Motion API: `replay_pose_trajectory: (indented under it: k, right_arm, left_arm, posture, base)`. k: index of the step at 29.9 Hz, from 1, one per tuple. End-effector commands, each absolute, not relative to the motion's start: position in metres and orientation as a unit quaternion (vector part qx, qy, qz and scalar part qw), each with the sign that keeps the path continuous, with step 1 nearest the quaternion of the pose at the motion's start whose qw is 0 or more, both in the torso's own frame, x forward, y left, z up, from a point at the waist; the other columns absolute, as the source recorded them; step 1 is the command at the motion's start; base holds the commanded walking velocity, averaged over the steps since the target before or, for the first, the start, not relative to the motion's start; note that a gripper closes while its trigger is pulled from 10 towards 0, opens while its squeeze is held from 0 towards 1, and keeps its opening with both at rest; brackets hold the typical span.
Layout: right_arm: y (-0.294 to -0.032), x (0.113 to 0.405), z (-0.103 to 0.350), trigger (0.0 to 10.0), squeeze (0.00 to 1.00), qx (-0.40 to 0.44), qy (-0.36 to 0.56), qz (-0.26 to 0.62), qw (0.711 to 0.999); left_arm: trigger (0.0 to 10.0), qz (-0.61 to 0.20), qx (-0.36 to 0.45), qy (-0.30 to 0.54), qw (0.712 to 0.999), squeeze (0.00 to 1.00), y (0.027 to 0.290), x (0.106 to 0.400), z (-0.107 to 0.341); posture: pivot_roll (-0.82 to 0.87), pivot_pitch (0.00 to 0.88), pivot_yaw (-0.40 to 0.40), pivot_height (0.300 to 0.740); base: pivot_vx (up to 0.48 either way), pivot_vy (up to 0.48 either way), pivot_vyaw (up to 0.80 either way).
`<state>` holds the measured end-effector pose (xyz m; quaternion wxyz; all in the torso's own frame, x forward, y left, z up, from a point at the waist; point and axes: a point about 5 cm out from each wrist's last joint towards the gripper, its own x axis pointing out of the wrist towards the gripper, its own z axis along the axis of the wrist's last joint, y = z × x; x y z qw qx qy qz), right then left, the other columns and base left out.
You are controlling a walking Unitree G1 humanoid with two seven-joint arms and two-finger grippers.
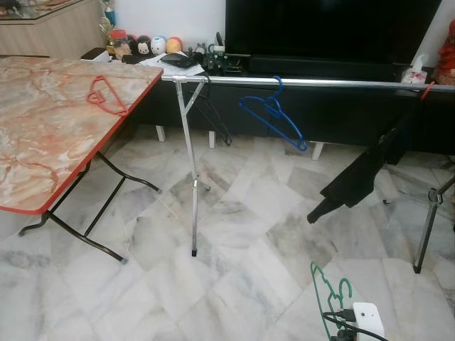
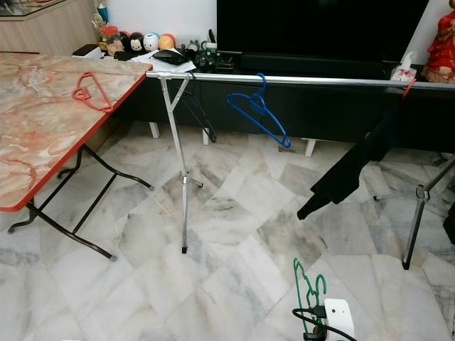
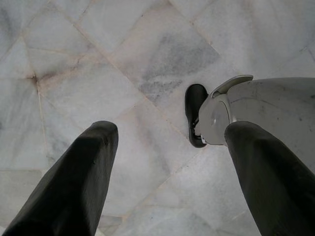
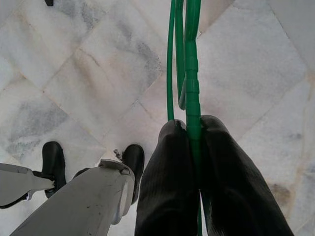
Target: Hang hanger
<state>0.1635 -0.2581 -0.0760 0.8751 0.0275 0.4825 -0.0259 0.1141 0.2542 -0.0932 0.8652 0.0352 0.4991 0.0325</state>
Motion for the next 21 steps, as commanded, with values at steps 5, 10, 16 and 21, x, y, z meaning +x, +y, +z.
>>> replay_pose_trajectory:
  k: [5,10,16,21]
  right_arm:
    - [-0.2623,0.1639,-0.0750,10.0,0.00,0.013,0.484,-0.044,0.874]
    - [-0.2611,0.1641,-0.0751,10.0,0.00,0.020,0.482,-0.038,0.875]
    - [-0.2611,0.1641,-0.0751,10.0,0.00,0.020,0.482,-0.038,0.875]
    - [-0.2611,0.1640,-0.0751,10.0,0.00,0.020,0.482,-0.039,0.875]
  left_arm:
    - [10.0,0.058,0.054,0.489,0.869,0.00,0.2600,0.1117,-0.0918]
    - [10.0,0.055,0.049,0.493,0.867,0.00,0.2599,0.1109,-0.0922]
    - [10.0,0.056,0.050,0.492,0.867,0.00,0.2600,0.1109,-0.0922]
    - [10.0,0.057,0.051,0.492,0.867,0.00,0.2601,0.1109,-0.0922]
  posture:
    - [0.02,0.000,-0.040,0.716]
    - [0.02,0.000,-0.039,0.716]
    - [0.02,0.000,-0.039,0.716]
    - [0.02,0.000,-0.039,0.716]
  base:
    - [0.000,0.000,0.00]
    - [0.000,0.000,0.00]
    - [0.000,0.000,0.00]
    - [0.000,0.000,0.00]
